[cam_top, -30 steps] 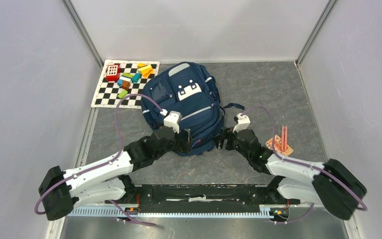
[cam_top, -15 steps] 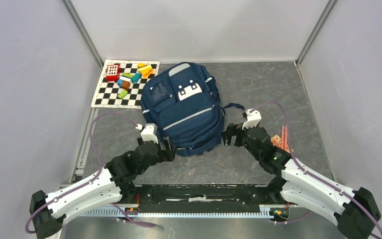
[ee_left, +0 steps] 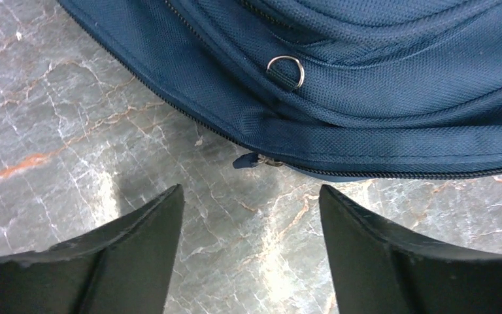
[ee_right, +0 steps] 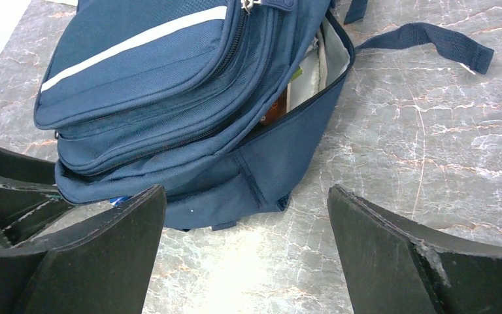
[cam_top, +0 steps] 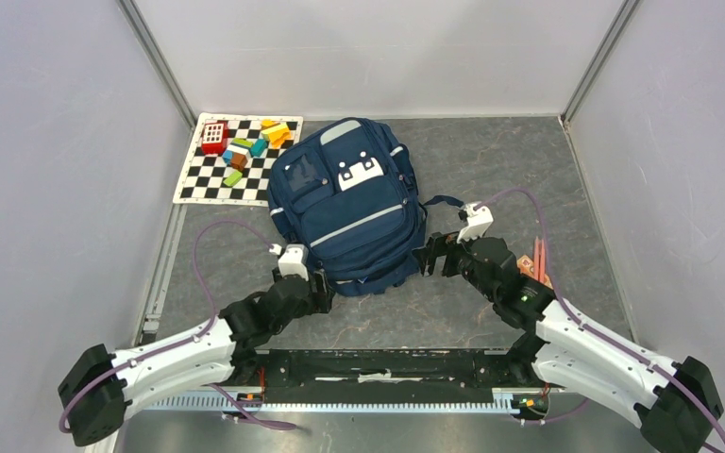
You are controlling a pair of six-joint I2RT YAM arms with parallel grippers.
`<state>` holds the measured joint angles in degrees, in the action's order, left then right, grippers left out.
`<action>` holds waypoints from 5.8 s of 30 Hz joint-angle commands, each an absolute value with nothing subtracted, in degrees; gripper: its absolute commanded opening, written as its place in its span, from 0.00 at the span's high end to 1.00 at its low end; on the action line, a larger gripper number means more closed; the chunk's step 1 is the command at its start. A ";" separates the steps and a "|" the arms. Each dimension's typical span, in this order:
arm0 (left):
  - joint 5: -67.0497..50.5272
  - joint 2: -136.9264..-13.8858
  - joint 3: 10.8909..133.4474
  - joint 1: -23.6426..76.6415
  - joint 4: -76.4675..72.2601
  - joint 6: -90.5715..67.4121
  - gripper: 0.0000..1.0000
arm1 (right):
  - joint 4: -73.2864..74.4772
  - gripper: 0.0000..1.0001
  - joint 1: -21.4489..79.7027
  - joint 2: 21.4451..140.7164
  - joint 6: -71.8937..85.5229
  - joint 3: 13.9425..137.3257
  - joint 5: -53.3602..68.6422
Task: Pack the student bag
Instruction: Place the book in the student bag, then zip the student bag at the center of the board.
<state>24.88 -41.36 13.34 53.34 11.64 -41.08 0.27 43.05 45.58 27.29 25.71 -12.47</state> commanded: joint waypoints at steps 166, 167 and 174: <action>31.67 -41.92 10.81 47.37 4.01 -63.86 0.98 | -7.00 1.00 44.41 66.51 14.84 29.20 -21.81; 30.63 -40.62 11.33 47.37 5.44 -62.82 0.98 | -6.80 1.00 43.47 67.38 14.17 30.28 -19.25; 26.43 -33.22 18.70 47.37 18.14 -52.56 0.20 | -4.47 1.00 43.15 67.04 13.51 32.44 -8.43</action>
<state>24.34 -36.12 12.47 47.72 8.64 -62.08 -4.78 43.72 68.29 15.64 31.14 -12.75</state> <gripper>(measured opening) 0.661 0.013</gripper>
